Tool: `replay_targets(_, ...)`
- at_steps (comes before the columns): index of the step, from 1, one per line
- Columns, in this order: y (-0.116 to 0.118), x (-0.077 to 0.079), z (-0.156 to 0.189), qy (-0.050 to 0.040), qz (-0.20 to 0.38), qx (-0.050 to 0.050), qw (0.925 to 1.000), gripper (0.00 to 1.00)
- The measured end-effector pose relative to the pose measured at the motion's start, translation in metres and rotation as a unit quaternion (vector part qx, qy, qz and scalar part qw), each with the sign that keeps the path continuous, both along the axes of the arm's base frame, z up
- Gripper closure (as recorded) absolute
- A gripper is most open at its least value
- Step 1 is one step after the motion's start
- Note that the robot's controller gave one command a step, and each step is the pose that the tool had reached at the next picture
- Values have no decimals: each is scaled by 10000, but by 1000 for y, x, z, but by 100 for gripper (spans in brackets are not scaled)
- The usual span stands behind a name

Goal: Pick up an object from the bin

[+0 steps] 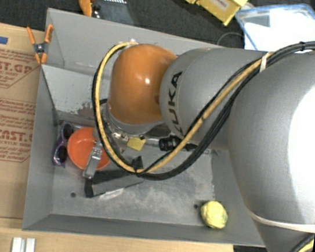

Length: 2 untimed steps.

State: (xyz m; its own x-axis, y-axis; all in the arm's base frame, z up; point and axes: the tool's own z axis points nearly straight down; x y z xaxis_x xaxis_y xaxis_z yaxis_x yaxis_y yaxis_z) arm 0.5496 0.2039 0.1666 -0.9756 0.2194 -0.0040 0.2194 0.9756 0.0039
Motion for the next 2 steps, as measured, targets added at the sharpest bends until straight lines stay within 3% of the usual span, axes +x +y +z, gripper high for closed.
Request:
replay_targets(1, 10, 4, -21, 13, 737, -10, 9973, 0)
replay_targets(2, 8, 8, -20, 16, 449, -3, 9990, 0)
